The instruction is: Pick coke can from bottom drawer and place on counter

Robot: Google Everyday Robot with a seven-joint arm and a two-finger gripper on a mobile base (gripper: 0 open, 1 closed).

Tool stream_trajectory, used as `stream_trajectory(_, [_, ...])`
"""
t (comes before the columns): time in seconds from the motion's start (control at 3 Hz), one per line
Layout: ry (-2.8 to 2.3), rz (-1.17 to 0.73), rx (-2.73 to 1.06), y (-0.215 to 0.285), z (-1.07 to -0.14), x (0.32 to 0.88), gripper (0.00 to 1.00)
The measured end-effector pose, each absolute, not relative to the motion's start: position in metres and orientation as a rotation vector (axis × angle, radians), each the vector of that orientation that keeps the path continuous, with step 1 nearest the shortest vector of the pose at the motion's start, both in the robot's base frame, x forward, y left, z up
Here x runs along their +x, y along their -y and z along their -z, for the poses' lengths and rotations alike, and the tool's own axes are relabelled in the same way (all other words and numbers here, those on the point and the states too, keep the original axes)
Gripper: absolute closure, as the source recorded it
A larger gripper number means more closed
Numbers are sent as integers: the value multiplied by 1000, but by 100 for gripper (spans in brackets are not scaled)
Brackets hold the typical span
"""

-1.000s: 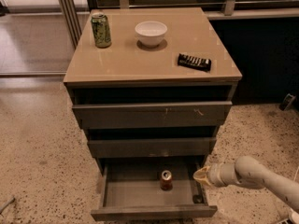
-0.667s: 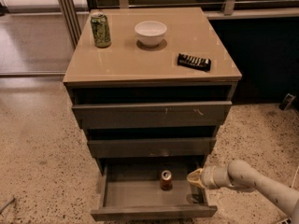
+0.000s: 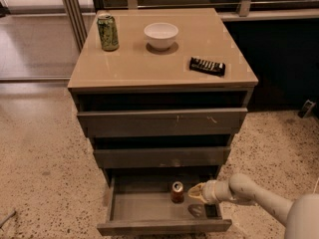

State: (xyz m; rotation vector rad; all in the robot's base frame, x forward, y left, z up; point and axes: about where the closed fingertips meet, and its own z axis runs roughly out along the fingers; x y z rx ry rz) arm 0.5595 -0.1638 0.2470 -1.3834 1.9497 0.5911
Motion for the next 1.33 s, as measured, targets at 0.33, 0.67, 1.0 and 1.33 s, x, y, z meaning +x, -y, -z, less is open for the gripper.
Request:
stream_trajectory(0.33, [-1953,-592,-1400,155,-224,565,34])
stream_trajectory(0.67, [-1954,-574,-1401,153,-211,571,34])
stream_trajectory(1.0, [-1947,-563,-1391,152,-201,579,39])
stream_trajectory(1.33, [-1930,-566,-1375,148,-190,589,40])
